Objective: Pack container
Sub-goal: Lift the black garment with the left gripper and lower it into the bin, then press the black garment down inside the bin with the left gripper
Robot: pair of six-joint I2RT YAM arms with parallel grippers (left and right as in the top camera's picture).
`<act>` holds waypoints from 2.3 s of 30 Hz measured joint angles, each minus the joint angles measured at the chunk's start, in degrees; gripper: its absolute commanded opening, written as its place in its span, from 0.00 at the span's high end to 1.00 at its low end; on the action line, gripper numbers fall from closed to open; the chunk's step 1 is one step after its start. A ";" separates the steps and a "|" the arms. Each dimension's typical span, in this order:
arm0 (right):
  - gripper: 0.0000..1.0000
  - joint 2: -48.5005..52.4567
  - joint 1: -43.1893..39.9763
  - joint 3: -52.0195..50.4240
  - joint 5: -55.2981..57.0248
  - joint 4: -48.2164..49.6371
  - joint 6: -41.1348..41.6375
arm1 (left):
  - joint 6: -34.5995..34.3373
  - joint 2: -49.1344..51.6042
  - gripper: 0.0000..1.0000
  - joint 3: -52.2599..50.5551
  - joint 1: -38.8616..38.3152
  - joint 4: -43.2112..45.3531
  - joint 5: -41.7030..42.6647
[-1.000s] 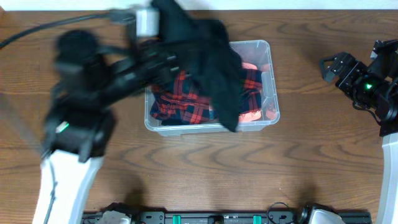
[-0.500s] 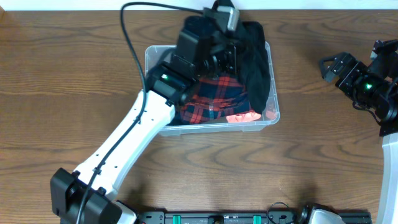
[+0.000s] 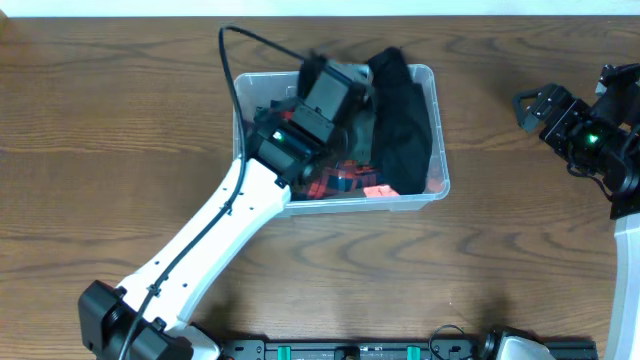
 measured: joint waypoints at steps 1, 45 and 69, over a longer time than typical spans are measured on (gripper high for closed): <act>0.01 0.00 0.00 0.00 0.00 0.02 0.00 | -0.50 0.02 0.83 -0.02 -0.35 -2.71 -1.14; 0.01 0.00 0.00 0.00 0.02 -0.02 0.00 | 6.56 21.14 0.61 6.40 1.70 -14.01 -16.13; 0.01 0.02 0.00 0.00 0.00 -0.02 0.00 | 17.38 16.37 0.55 9.49 3.85 11.76 -6.23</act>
